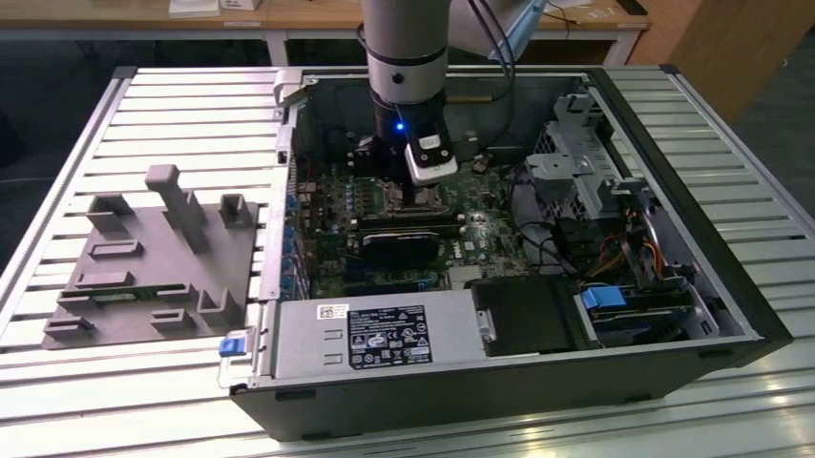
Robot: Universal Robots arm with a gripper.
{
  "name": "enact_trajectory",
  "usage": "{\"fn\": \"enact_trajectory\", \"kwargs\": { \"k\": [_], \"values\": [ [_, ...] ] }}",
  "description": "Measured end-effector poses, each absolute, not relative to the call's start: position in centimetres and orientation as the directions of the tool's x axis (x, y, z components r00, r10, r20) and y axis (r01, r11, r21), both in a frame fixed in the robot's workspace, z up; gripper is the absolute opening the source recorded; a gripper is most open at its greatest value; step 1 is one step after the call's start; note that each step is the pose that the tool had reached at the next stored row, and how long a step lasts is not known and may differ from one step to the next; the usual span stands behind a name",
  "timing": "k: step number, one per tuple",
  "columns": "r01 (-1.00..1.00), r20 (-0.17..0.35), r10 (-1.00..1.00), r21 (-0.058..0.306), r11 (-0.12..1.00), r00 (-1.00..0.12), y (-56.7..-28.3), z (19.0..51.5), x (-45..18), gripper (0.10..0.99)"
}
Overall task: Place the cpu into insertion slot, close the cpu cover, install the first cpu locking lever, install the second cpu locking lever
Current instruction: 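Install the second cpu locking lever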
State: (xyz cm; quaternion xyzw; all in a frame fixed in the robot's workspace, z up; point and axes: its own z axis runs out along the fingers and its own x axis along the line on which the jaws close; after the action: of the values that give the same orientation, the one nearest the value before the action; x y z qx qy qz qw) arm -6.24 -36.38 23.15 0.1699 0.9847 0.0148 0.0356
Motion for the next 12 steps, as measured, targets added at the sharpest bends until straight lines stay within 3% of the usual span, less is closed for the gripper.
{"fn": "enact_trajectory", "kwargs": {
  "k": [12],
  "values": [
    [0.303, -0.061, 0.307, 0.066, 0.951, -0.95, -36.85, 22.81, -6.27, 0.102]
  ]
}}
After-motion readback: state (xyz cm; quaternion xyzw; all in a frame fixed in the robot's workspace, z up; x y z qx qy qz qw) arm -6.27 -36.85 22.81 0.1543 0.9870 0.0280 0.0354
